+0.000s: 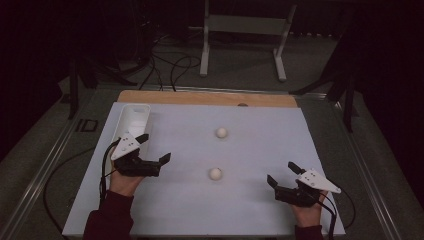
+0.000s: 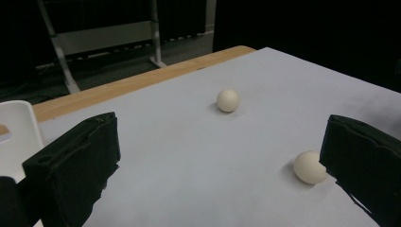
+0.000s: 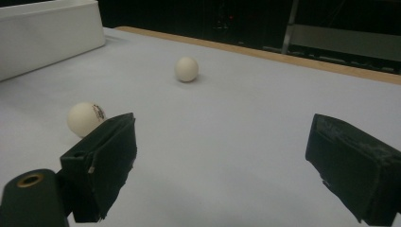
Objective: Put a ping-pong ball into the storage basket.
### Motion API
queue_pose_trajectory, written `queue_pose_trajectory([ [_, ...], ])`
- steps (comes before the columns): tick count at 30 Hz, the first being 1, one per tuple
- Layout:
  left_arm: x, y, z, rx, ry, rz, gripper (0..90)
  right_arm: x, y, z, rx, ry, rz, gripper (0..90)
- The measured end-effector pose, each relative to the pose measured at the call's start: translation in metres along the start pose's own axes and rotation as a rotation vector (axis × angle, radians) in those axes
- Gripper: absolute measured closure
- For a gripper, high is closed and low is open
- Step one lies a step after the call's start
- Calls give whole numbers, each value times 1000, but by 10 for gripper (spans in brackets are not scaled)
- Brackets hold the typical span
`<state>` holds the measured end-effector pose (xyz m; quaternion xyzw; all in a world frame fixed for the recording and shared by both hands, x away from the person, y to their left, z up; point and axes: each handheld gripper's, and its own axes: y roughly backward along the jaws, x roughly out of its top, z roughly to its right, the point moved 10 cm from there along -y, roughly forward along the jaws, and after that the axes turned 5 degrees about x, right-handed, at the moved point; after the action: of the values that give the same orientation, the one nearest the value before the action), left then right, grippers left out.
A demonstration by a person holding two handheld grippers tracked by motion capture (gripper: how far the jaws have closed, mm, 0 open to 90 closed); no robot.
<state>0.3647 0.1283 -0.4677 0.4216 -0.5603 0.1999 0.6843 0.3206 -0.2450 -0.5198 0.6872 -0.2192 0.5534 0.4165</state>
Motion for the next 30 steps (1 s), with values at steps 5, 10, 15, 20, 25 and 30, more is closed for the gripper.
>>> queue_pose_trajectory([
  [5, 1, -2, 2, -6, -7, -2, 1, 0, 0, 0, 0, 0, 0, 92],
  [10, 4, -5, 4, -9, -10, -1, 1, 0, 0, 0, -2, -1, 2, 92],
  [15, 5, -8, 7, -20, -12, -4, 1, 0, 0, 0, -2, -1, -2, 92],
  [20, 3, -14, 11, -38, -17, -31, 1, 0, 1, 0, -1, 0, 1, 92],
  [25, 2, -20, 15, -47, -26, -40, 1, 0, 1, 0, -1, -1, 2, 92],
  [30, 4, -26, 19, -49, -40, -44, 1, 0, 0, 0, 0, -2, 1, 92],
])
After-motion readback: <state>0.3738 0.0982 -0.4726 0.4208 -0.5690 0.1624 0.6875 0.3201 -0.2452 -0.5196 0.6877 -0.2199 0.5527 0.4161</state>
